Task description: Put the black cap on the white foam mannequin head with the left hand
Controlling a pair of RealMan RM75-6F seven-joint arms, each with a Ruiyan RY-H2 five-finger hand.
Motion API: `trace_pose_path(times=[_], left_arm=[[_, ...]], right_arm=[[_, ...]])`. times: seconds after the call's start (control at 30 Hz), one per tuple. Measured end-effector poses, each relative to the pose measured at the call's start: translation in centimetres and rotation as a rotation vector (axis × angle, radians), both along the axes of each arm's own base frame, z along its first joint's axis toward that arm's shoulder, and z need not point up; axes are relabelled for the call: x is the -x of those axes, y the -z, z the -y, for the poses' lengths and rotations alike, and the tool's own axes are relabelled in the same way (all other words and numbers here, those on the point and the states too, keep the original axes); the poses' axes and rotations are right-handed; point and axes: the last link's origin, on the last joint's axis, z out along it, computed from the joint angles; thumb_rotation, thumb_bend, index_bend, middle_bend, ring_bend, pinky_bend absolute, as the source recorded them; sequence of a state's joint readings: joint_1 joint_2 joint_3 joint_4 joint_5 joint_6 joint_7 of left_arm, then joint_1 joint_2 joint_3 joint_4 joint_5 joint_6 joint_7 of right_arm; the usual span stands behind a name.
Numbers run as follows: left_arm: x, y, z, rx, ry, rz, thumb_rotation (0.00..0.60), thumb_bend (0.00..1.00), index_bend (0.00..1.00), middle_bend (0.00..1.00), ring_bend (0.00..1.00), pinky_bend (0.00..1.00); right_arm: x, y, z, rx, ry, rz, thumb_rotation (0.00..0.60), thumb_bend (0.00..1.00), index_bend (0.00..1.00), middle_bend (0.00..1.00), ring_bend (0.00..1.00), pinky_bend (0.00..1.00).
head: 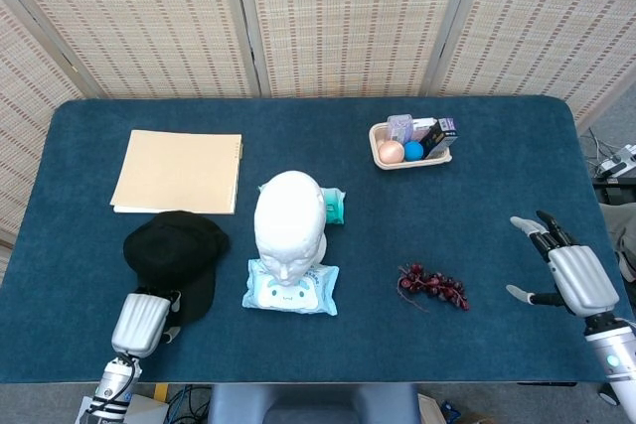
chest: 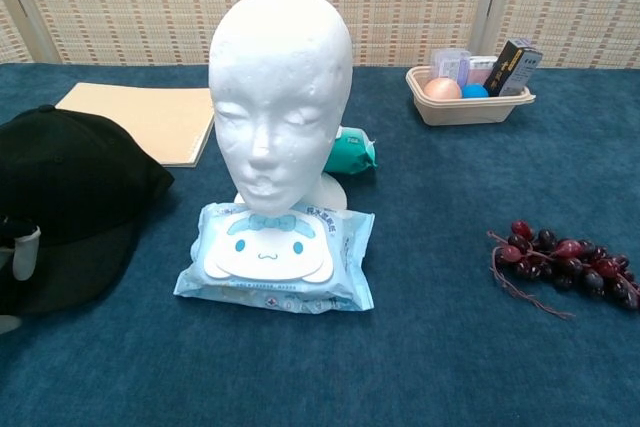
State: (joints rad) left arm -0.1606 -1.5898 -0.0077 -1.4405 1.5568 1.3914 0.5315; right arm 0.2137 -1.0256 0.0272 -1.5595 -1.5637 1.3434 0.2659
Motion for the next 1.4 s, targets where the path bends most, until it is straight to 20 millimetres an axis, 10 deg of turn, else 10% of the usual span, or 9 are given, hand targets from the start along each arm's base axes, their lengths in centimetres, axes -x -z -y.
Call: trace_pose_path(times=[1.4], left_arm=[[1.6,0.2,0.7,-0.026,-0.053,-0.077,0.600,0.00,0.51,0.72,0.52,0.46]], right_arm=[[0.0,0.0,0.0,0.000,0.002,-0.001,0.600,0.00,0.08,0.19,0.03,0.22]])
